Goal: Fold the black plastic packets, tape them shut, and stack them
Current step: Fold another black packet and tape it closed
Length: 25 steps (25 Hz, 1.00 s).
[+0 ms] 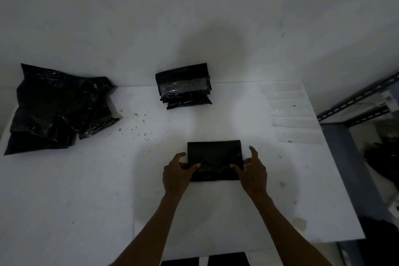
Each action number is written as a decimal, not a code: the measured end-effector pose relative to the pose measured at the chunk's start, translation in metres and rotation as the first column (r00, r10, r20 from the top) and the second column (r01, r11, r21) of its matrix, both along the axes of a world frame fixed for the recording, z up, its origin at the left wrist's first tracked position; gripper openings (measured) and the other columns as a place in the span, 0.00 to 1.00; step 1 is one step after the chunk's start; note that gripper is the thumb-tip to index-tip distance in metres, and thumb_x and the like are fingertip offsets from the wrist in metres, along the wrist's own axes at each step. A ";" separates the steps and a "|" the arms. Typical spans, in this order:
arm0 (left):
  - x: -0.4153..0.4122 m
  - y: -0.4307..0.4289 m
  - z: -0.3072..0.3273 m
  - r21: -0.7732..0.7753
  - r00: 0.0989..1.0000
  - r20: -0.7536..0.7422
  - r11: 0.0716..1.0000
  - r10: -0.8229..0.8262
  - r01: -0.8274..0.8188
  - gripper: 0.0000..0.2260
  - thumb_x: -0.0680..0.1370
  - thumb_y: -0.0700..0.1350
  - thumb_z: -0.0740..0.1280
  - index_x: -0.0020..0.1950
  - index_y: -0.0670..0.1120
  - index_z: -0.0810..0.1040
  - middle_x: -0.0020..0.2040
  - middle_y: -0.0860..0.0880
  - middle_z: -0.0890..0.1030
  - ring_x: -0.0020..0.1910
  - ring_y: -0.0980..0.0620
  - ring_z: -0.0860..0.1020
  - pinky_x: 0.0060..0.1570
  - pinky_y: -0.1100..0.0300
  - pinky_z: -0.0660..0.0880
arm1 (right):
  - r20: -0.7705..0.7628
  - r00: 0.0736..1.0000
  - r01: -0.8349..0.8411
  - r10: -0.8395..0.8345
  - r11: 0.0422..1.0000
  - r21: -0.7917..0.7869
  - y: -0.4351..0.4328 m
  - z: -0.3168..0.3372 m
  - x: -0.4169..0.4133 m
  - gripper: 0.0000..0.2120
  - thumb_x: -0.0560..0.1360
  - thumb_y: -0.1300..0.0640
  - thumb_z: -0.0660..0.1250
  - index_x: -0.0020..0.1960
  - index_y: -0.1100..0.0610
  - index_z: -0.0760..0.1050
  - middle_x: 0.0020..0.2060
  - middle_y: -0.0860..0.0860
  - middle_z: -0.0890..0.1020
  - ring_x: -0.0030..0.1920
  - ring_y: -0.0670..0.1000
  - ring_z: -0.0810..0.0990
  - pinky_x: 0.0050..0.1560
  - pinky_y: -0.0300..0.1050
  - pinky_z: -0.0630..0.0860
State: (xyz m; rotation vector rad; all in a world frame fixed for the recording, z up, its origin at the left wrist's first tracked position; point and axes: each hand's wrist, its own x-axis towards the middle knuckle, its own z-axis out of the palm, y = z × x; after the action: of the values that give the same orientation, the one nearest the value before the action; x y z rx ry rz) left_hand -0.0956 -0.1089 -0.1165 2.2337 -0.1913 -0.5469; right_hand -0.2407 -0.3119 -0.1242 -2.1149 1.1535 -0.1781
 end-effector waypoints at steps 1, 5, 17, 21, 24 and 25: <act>0.000 0.001 -0.001 -0.027 1.000 -0.013 1.000 -0.001 0.001 0.34 0.65 0.60 0.79 0.67 0.48 0.76 0.47 0.49 0.86 0.43 0.56 0.83 0.44 0.55 0.82 | 0.009 1.000 0.002 -0.002 1.000 0.024 0.000 -0.002 0.000 0.47 0.66 0.45 0.79 0.77 0.52 0.59 0.49 0.51 0.81 0.46 0.49 0.79 0.49 0.52 0.80; -0.002 0.002 0.001 -0.083 1.000 -0.026 0.996 -0.017 0.015 0.31 0.66 0.54 0.80 0.65 0.46 0.77 0.47 0.47 0.85 0.44 0.53 0.84 0.41 0.71 0.78 | 0.041 0.998 -0.050 0.050 0.999 0.000 0.005 -0.004 -0.006 0.44 0.68 0.51 0.79 0.77 0.52 0.59 0.55 0.53 0.78 0.52 0.52 0.78 0.55 0.58 0.78; -0.012 0.006 0.011 -0.130 0.983 -0.180 0.990 0.030 -0.054 0.35 0.67 0.47 0.81 0.71 0.49 0.71 0.54 0.46 0.84 0.50 0.53 0.81 0.52 0.60 0.77 | -0.274 0.789 -0.609 0.549 0.757 -0.236 -0.005 -0.005 0.000 0.40 0.69 0.35 0.71 0.76 0.46 0.62 0.78 0.55 0.59 0.75 0.58 0.62 0.71 0.60 0.65; -0.010 0.002 0.010 -0.193 0.983 -0.183 0.980 0.013 -0.049 0.34 0.68 0.43 0.80 0.71 0.50 0.72 0.51 0.48 0.84 0.46 0.57 0.81 0.48 0.65 0.77 | -0.293 0.747 -0.665 0.597 0.677 -0.315 -0.012 -0.002 0.003 0.40 0.70 0.37 0.70 0.77 0.47 0.59 0.79 0.51 0.55 0.79 0.53 0.52 0.75 0.57 0.54; -0.009 -0.004 0.009 -0.268 0.976 -0.218 0.959 0.029 -0.089 0.31 0.69 0.38 0.79 0.70 0.50 0.73 0.50 0.46 0.85 0.47 0.53 0.83 0.51 0.56 0.81 | -0.356 0.680 -0.733 0.641 0.599 -0.320 -0.012 0.003 0.011 0.38 0.73 0.36 0.67 0.78 0.47 0.58 0.78 0.49 0.57 0.78 0.50 0.53 0.76 0.54 0.45; -0.008 -0.006 0.010 -0.285 0.971 -0.235 0.953 0.033 -0.102 0.31 0.68 0.38 0.79 0.69 0.50 0.74 0.50 0.45 0.84 0.48 0.52 0.83 0.51 0.55 0.81 | -0.355 0.677 -0.736 0.645 0.595 -0.324 -0.012 0.004 0.013 0.37 0.73 0.37 0.67 0.77 0.47 0.60 0.77 0.50 0.61 0.78 0.50 0.57 0.75 0.52 0.42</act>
State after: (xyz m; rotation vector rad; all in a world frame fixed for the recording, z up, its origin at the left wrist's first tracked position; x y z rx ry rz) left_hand -0.1035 -0.1145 -0.1067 1.8643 -0.0711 -0.6847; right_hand -0.2273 -0.3242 -0.1206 -2.8988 0.2874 0.1706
